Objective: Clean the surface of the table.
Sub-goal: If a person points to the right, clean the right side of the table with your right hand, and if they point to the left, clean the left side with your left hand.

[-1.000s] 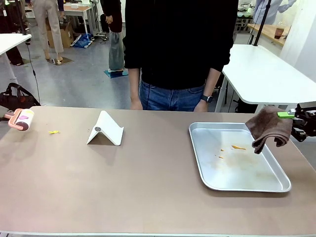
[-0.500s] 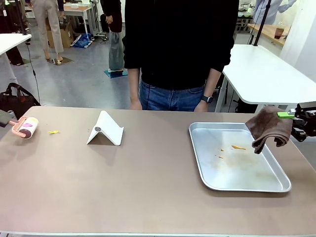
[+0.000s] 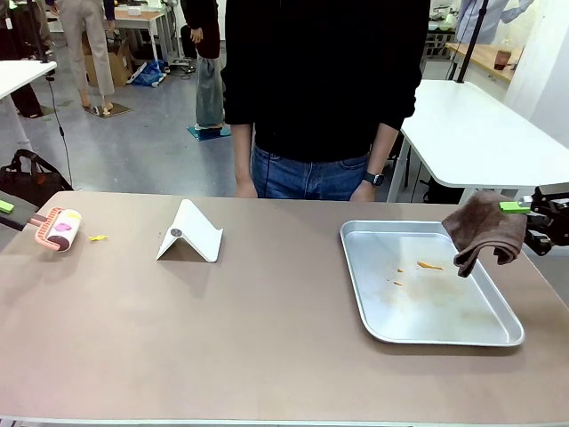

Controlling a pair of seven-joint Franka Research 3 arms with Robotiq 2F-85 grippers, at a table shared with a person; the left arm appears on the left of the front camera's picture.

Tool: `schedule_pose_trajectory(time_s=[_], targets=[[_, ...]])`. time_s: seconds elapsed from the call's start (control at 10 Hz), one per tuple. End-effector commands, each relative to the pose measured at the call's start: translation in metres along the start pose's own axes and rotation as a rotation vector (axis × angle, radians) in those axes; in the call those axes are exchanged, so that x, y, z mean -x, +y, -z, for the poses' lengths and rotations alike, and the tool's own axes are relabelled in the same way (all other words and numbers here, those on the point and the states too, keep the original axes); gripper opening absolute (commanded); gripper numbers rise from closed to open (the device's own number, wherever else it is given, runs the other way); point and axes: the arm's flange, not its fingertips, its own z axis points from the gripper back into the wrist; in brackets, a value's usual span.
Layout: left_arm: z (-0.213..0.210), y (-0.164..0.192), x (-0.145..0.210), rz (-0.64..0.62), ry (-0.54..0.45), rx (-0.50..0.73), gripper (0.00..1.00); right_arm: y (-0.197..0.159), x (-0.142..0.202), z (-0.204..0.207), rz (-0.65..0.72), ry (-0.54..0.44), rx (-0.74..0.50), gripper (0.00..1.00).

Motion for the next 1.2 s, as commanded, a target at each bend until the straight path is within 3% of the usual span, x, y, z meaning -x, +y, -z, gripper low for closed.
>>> schedule_pose_trajectory(time_s=[0.0, 0.6, 1.1], targets=[[0.01, -0.003, 0.021, 0.093, -0.035, 0.014, 0.22, 0.006, 0.001, -0.002, 0.013, 0.004, -0.012, 0.0], [0.044, -0.012, 0.029, 0.099, -0.019, -0.067, 0.22, 0.006, 0.001, -0.002, 0.013, 0.004, -0.012, 0.0], [0.079, -0.033, 0.009, 0.035, 0.097, -0.05, 0.22, 0.006, 0.001, -0.002, 0.013, 0.004, -0.012, 0.0]])
